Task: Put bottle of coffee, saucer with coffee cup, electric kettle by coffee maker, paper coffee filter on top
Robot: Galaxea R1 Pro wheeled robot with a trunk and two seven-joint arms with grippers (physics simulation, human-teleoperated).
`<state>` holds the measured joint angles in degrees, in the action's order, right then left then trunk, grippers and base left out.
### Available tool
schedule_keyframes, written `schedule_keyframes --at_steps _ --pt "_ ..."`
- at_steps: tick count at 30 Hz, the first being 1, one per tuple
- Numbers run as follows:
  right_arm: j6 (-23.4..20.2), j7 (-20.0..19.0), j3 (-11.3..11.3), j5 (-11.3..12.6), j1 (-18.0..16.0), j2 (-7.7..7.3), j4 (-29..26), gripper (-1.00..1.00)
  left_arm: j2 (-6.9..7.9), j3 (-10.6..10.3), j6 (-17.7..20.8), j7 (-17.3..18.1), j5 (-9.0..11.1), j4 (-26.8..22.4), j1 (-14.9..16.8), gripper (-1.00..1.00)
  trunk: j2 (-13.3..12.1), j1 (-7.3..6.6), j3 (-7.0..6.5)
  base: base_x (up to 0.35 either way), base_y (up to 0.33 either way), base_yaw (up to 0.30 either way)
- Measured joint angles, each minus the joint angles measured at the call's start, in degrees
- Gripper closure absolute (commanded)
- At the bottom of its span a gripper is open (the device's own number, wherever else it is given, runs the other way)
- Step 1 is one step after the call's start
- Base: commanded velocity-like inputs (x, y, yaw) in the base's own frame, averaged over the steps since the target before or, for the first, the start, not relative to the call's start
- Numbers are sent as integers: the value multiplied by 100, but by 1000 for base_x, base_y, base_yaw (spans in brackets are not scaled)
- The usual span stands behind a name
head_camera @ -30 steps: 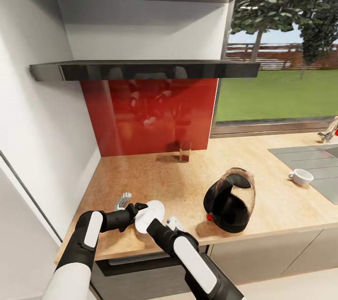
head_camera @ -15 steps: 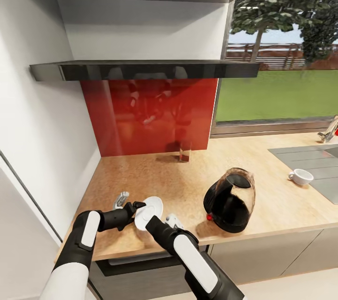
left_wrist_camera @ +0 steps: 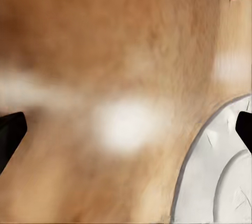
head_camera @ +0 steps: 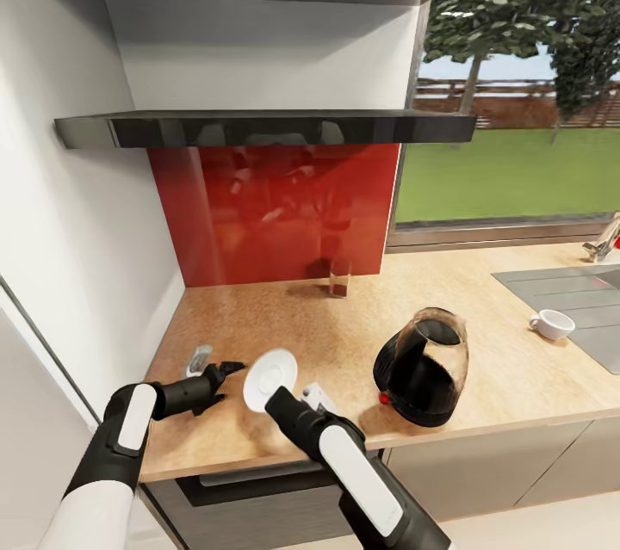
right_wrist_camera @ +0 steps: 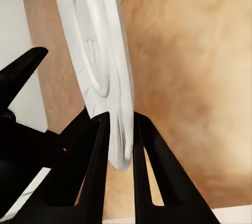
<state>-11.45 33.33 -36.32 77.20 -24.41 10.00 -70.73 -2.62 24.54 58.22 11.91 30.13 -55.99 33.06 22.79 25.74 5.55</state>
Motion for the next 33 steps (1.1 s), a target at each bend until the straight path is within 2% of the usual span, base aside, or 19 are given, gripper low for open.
schedule_keyframes --at_steps 3,7,18,24,33 --pt "-2 -3 8 -1 0 0 -46 100 136 5 0 5 8 -4 0 -100 0 0 0 0 0 0" --pt "-3 -6 34 -1 2 0 -70 100 202 8 1 8 6 -6 0 -100 0 0 0 0 0 0" --pt "-3 -21 66 -6 3 0 -91 100 229 15 4 12 5 -16 9 -100 0 2 0 -66 0 0" --pt "-3 -30 63 -7 1 0 -329 100 223 11 3 12 8 -23 16 -100 -1 3 0 -295 0 0" --pt "-3 -24 61 -8 3 0 -381 100 218 5 3 11 10 -24 18 -100 -1 4 0 -332 0 0"
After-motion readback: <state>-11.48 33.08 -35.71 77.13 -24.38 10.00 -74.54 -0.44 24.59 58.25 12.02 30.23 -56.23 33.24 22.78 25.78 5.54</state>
